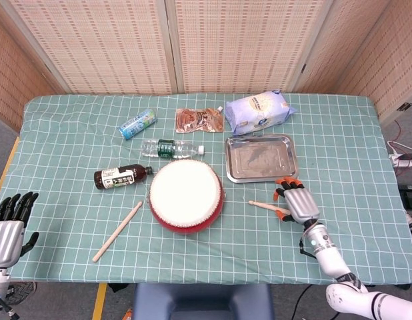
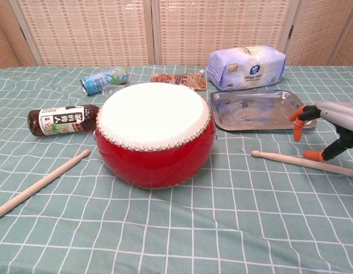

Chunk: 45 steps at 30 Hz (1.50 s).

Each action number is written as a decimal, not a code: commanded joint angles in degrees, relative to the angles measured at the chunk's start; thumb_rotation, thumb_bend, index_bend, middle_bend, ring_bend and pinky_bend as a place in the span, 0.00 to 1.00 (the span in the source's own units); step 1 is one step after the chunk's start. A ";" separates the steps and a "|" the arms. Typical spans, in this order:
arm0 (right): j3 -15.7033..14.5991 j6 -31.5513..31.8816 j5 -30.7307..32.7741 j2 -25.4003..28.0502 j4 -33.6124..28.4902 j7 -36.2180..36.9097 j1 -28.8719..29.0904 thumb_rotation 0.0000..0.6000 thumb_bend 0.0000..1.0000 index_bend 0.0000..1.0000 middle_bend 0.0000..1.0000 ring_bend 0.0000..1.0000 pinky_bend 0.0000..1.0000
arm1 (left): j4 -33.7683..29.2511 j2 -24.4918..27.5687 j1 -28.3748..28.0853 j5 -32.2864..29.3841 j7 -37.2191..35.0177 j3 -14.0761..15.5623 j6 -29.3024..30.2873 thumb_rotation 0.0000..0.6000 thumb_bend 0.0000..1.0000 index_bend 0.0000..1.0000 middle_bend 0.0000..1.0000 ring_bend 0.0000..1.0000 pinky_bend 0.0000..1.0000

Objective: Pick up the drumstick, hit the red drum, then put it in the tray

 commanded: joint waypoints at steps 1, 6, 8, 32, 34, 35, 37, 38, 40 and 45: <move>-0.24 -1.02 1.19 -1.19 1.43 -0.70 0.77 1.00 0.31 0.47 0.14 0.01 0.12 | 0.66 -0.28 0.03 -0.09 -0.56 0.19 -0.38 1.00 0.27 0.04 0.06 0.02 0.06; -0.76 -1.59 2.10 -2.69 3.77 -1.48 1.63 1.00 0.31 0.46 0.14 0.01 0.11 | 1.60 -0.65 -0.02 -0.11 -1.22 0.27 -0.72 1.00 0.27 0.04 0.06 0.02 0.06; -0.90 -1.68 2.33 -3.16 4.51 -1.71 1.87 1.00 0.31 0.47 0.14 0.01 0.11 | 1.79 -0.72 -0.04 -0.08 -1.33 0.26 -0.74 1.00 0.27 0.04 0.06 0.01 0.06; -2.11 -1.15 1.44 -5.04 6.16 2.50 2.76 1.00 0.44 0.59 0.14 0.01 0.11 | 4.09 -1.31 0.43 -0.27 -3.44 0.45 -0.86 1.00 0.27 0.04 0.06 0.01 0.06; -1.78 0.72 -0.36 -3.73 3.82 6.12 1.93 1.00 0.44 0.60 0.15 0.01 0.11 | 4.05 -1.18 0.48 -0.21 -3.48 0.43 -0.74 1.00 0.27 0.04 0.06 0.01 0.06; -1.63 1.63 -1.33 -3.03 2.67 8.13 1.50 1.00 0.44 0.60 0.15 0.01 0.11 | 3.99 -1.10 0.53 -0.15 -3.51 0.42 -0.60 1.00 0.27 0.04 0.06 0.01 0.06; -1.21 3.77 -3.66 -1.11 -0.13 13.99 0.36 1.00 0.45 0.61 0.16 0.02 0.11 | 3.83 -0.91 0.63 0.02 -3.47 0.37 -0.26 1.00 0.27 0.04 0.06 0.02 0.06; -0.90 4.94 -4.97 0.02 -1.64 17.98 -0.31 1.00 0.45 0.62 0.17 0.02 0.11 | 3.69 -0.78 0.65 0.09 -3.36 0.36 -0.15 1.00 0.27 0.04 0.06 0.02 0.06; -0.52 6.59 -7.17 1.64 -3.34 24.71 -1.20 1.00 0.45 0.63 0.18 0.03 0.11 | 3.39 -0.63 0.67 0.26 -3.20 0.38 -0.01 1.00 0.27 0.05 0.06 0.01 0.06; 0.23 8.24 -11.78 4.31 -3.04 50.16 -2.55 1.00 0.45 0.64 0.21 0.04 0.07 | 2.49 -0.46 0.57 0.75 -2.49 0.59 -0.07 1.00 0.27 0.04 0.06 0.01 0.06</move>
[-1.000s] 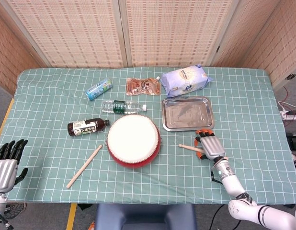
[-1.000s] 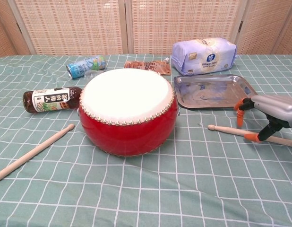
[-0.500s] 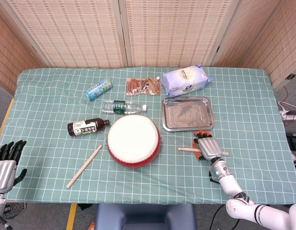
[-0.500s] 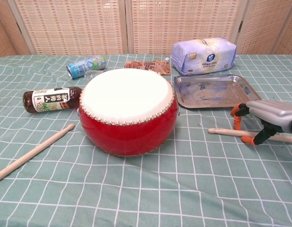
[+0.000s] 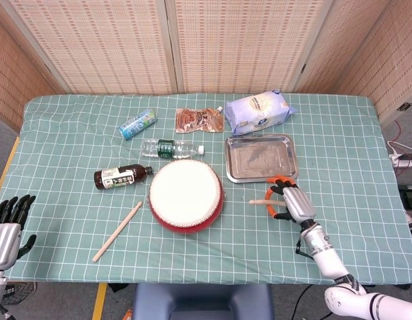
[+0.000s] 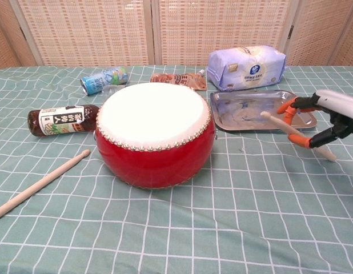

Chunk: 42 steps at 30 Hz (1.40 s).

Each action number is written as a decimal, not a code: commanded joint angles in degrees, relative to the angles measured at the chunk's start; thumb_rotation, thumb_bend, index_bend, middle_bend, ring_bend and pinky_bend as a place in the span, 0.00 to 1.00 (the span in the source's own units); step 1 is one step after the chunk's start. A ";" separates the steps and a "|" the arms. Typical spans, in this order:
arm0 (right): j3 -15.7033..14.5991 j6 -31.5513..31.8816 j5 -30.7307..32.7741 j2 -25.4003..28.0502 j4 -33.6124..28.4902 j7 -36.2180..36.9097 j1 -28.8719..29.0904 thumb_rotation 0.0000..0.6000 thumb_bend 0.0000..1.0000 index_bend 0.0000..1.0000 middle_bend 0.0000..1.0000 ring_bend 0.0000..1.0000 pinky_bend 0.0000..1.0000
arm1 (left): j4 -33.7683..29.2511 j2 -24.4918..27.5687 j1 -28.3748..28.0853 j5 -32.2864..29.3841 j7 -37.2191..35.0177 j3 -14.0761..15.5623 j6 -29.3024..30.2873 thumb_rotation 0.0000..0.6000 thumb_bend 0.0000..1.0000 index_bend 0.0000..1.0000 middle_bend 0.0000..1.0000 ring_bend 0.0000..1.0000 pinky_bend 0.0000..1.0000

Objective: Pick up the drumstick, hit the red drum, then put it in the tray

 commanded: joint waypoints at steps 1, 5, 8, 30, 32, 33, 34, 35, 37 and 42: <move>1.32 3.46 -6.56 3.99 -1.14 28.84 -2.37 1.00 0.45 0.64 0.21 0.05 0.07 | -0.44 0.08 -0.09 0.04 0.35 0.08 -0.19 1.00 0.27 0.04 0.06 0.01 0.06; 0.34 3.69 -10.75 3.49 4.16 47.80 -1.86 1.00 0.45 0.64 0.23 0.07 0.07 | -1.19 0.32 -0.16 0.24 0.88 0.05 -0.09 1.00 0.27 0.04 0.06 0.02 0.06; -0.36 4.34 -12.87 2.24 8.57 65.44 -1.26 1.00 0.45 0.63 0.24 0.09 0.07 | -1.82 0.72 -0.07 0.65 1.41 0.05 0.43 1.00 0.27 0.05 0.06 0.02 0.06; -8.28 5.67 -18.82 -11.88 41.30 105.51 4.52 1.00 0.46 0.53 0.31 0.23 0.20 | -4.02 1.61 0.03 0.93 3.06 0.45 0.16 1.00 0.27 0.05 0.06 0.01 0.06; -8.83 6.13 -19.14 -12.46 42.80 106.70 4.66 1.00 0.46 0.52 0.31 0.24 0.20 | -3.95 1.53 0.04 0.85 3.12 0.47 0.07 1.00 0.26 0.04 0.06 0.02 0.06; -9.21 6.46 -19.34 -12.83 43.81 107.31 4.68 1.00 0.46 0.51 0.31 0.24 0.20 | -3.90 1.48 0.01 0.86 3.11 0.50 -0.01 1.00 0.27 0.04 0.06 0.02 0.06; -9.32 6.73 -19.31 -13.11 44.50 107.80 4.67 1.00 0.46 0.51 0.32 0.24 0.20 | -3.88 1.47 -0.01 0.88 3.09 0.56 -0.11 1.00 0.27 0.04 0.06 0.01 0.06; -9.42 6.99 -19.27 -13.42 45.17 108.19 4.65 1.00 0.46 0.50 0.32 0.24 0.20 | -3.85 1.46 -0.02 0.91 3.03 0.61 -0.19 1.00 0.27 0.05 0.06 0.02 0.06; -9.84 7.54 -19.36 -14.03 46.47 109.00 4.58 1.00 0.44 0.49 0.32 0.24 0.20 | -3.70 1.38 -0.05 0.88 2.94 0.64 -0.30 1.00 0.27 0.04 0.06 0.02 0.06; -10.65 8.69 -19.69 -14.76 48.59 110.14 4.83 1.00 0.37 0.48 0.32 0.24 0.20 | -3.13 1.03 -0.16 0.46 3.79 0.46 -0.50 1.00 0.26 0.05 0.06 0.01 0.06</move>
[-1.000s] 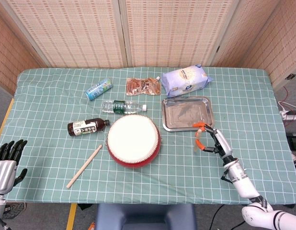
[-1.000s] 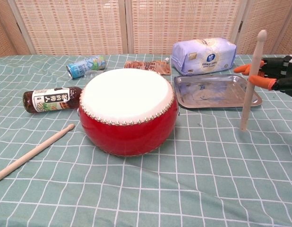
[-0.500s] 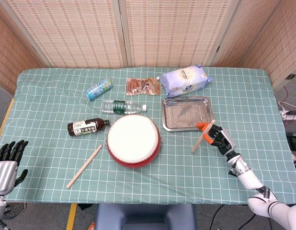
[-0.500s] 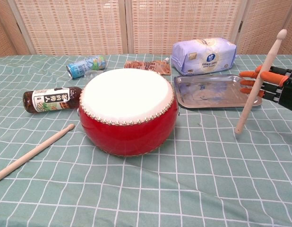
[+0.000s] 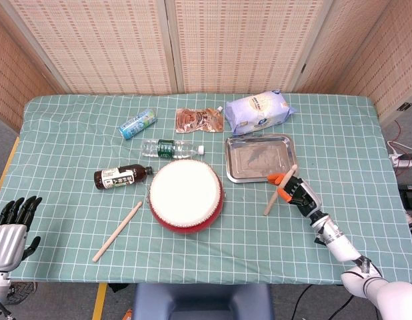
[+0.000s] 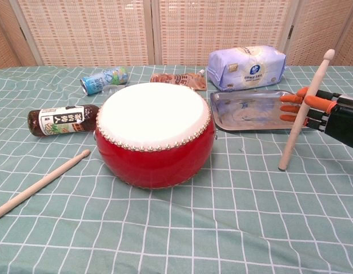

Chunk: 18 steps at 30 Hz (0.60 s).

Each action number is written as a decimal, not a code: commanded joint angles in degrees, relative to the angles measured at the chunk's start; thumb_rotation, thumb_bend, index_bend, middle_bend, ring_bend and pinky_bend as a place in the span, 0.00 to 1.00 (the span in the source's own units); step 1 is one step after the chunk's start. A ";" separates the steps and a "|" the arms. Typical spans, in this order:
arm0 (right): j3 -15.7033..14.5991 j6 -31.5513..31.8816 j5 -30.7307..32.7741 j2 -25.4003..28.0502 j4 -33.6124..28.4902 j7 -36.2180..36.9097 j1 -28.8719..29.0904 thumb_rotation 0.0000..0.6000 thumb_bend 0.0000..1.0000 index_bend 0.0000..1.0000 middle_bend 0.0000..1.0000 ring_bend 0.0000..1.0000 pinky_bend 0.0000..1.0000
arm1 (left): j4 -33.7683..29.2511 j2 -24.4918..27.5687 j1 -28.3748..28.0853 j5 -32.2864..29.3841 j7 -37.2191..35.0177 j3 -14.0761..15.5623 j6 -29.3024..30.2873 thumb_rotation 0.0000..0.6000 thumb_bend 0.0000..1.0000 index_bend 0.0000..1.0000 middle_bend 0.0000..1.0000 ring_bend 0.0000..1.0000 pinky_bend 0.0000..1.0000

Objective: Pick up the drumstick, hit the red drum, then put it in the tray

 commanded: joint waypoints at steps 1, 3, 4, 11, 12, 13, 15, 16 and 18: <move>-0.64 0.80 -0.38 -0.36 0.85 0.44 0.19 1.00 0.36 0.48 0.32 0.24 0.20 | 0.55 -0.39 -0.06 -0.40 1.51 -0.22 0.07 1.00 0.26 0.04 0.06 0.01 0.06; -0.92 1.43 -0.51 -0.56 1.14 0.38 0.21 1.00 0.34 0.48 0.32 0.24 0.20 | 0.48 -0.65 -0.13 -0.65 1.90 -0.22 -0.21 1.00 0.26 0.05 0.06 0.01 0.06; -1.12 1.76 -0.66 -0.65 1.20 0.05 0.17 1.00 0.33 0.48 0.32 0.24 0.20 | 0.36 -0.65 -0.14 -0.68 1.67 -0.14 -0.38 1.00 0.26 0.05 0.06 0.01 0.06; -1.69 5.11 -1.67 0.04 -1.06 -4.50 0.84 1.00 0.33 0.49 0.33 0.26 0.24 | 0.81 -0.76 -0.20 -0.71 0.46 0.16 -1.05 1.00 0.26 0.05 0.06 0.01 0.06; -1.70 5.05 -1.52 0.20 -1.47 -4.83 0.85 1.00 0.33 0.50 0.34 0.26 0.25 | 0.89 -0.80 -0.21 -0.72 0.27 0.19 -1.12 1.00 0.26 0.05 0.06 0.01 0.06; -2.47 5.14 -2.28 0.36 -1.93 -5.81 0.96 1.00 0.33 0.51 0.35 0.27 0.26 | 0.96 -0.82 -0.22 -0.71 0.13 0.22 -1.21 1.00 0.26 0.05 0.06 0.01 0.06; -2.76 5.91 -2.52 0.82 -3.18 -7.15 0.92 1.00 0.33 0.53 0.36 0.29 0.27 | 1.17 -0.90 -0.27 -0.69 -0.10 0.28 -1.37 1.00 0.26 0.05 0.06 0.01 0.06; -2.87 5.84 -2.59 1.04 -3.66 -7.93 1.06 1.00 0.33 0.54 0.36 0.30 0.28 | 1.26 -0.96 -0.29 -0.67 -0.16 0.29 -1.40 1.00 0.26 0.05 0.06 0.02 0.06; -3.17 5.57 -2.62 1.49 -4.91 -9.43 1.20 1.00 0.32 0.55 0.38 0.31 0.30 | 1.45 -1.07 -0.35 -0.60 -0.31 0.32 -1.48 1.00 0.26 0.05 0.06 0.02 0.06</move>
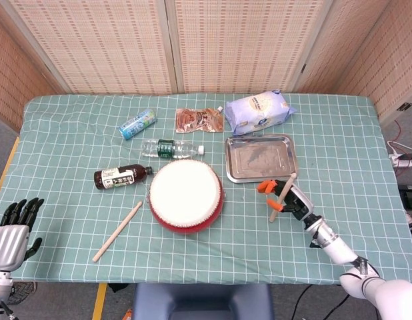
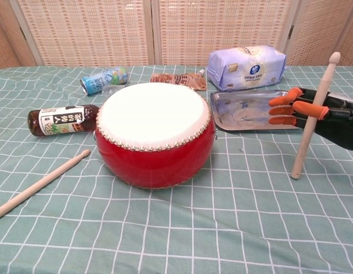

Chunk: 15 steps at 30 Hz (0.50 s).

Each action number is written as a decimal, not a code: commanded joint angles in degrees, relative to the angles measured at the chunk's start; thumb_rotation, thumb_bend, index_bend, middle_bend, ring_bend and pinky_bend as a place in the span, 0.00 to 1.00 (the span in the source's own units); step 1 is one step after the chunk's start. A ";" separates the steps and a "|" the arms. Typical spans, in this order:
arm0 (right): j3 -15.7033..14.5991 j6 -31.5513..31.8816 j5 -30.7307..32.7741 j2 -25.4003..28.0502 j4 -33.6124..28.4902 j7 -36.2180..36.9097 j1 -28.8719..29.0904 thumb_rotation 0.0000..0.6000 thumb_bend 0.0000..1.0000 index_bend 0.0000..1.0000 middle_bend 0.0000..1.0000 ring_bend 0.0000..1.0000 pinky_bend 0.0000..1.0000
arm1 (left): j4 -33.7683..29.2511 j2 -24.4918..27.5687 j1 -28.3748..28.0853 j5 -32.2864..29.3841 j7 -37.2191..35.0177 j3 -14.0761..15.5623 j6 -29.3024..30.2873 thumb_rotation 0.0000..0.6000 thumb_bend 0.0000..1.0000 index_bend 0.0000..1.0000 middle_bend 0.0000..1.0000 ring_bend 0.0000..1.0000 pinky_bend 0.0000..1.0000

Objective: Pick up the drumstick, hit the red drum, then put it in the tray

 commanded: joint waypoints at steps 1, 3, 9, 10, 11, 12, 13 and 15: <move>-0.70 -0.07 -0.25 0.94 -2.44 -2.74 0.27 1.00 0.32 0.55 0.38 0.32 0.30 | 0.16 -0.11 -0.06 0.08 -0.13 0.03 -0.06 1.00 0.26 0.05 0.06 0.02 0.06; -1.07 -0.72 -0.13 1.11 -3.15 -3.94 0.27 1.00 0.32 0.56 0.40 0.33 0.32 | 0.36 -0.21 -0.07 0.15 -0.29 0.08 -0.09 1.00 0.26 0.05 0.06 0.02 0.06; -2.29 -3.41 0.19 0.64 -3.69 -6.91 0.30 1.00 0.32 0.59 0.44 0.36 0.34 | 0.58 -0.36 -0.17 0.12 -0.36 0.18 -0.40 1.00 0.26 0.05 0.06 0.02 0.06; -2.42 -3.77 0.25 0.52 -3.68 -7.04 0.32 1.00 0.32 0.60 0.44 0.36 0.34 | 0.57 -0.38 -0.19 0.15 -0.34 0.19 -0.42 1.00 0.26 0.05 0.06 0.02 0.06; -2.56 -4.07 0.27 0.39 -3.61 -7.26 0.36 1.00 0.31 0.60 0.44 0.36 0.34 | 0.54 -0.39 -0.21 0.19 -0.34 0.19 -0.41 1.00 0.27 0.05 0.06 0.02 0.06; -2.81 -4.43 0.19 0.14 -3.32 -7.89 0.40 1.00 0.30 0.61 0.45 0.36 0.35 | 0.52 -0.42 -0.21 0.22 -0.36 0.19 -0.36 1.00 0.27 0.05 0.06 0.02 0.06; -2.93 -4.61 0.19 -0.06 -3.14 -8.21 0.39 1.00 0.26 0.61 0.45 0.37 0.35 | 0.53 -0.43 -0.21 0.25 -0.34 0.20 -0.37 1.00 0.27 0.05 0.06 0.02 0.06; -3.23 -5.04 0.19 -0.52 -2.74 -8.86 0.35 1.00 0.21 0.63 0.46 0.38 0.36 | 0.54 -0.43 -0.24 0.30 -0.31 0.26 -0.44 1.00 0.26 0.05 0.06 0.02 0.06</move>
